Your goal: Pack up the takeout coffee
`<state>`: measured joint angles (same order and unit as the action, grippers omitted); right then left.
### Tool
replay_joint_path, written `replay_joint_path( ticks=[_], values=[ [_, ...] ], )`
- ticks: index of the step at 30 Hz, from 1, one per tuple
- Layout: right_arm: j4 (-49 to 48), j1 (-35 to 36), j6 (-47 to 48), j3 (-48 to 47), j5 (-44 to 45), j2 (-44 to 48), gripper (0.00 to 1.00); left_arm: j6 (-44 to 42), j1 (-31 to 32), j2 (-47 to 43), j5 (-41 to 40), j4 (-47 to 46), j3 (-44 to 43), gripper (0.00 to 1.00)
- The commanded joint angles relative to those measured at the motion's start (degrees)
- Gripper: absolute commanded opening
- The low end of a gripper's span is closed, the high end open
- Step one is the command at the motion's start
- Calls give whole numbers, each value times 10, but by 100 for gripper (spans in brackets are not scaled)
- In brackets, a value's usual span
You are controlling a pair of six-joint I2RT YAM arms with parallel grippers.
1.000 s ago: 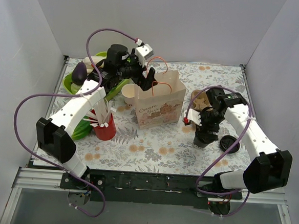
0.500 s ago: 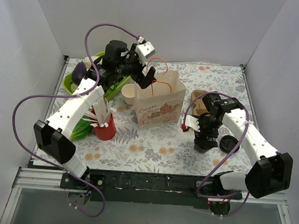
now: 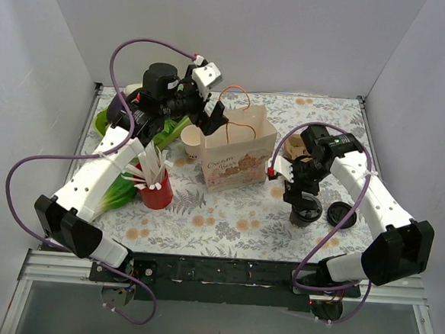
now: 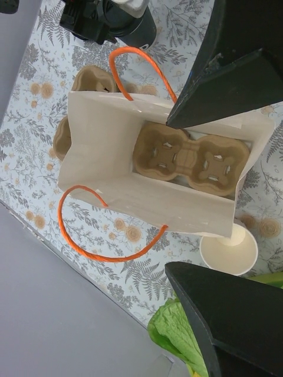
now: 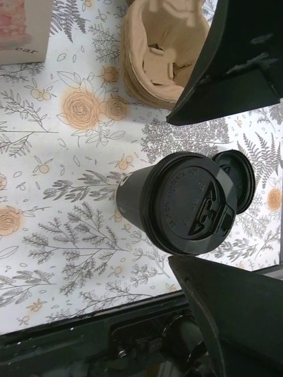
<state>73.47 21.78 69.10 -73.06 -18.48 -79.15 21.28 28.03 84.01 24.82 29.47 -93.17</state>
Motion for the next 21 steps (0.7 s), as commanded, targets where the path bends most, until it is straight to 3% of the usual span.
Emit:
replay_joint_path(
  ticks=[1,6,12,21],
  values=[
    [11,1,-33,-18,-45,1,98,20,8,-11,14,8,-8,98],
    [9,-2,-73,-14,-38,21,98,31,14,16,31,23,-32,98],
    [-88,-13,-277,-10,59,26,98,25,19,40,27,35,-58,98],
    [-76,-17,-287,48,119,62,98,23,19,50,17,32,-57,98]
  ],
)
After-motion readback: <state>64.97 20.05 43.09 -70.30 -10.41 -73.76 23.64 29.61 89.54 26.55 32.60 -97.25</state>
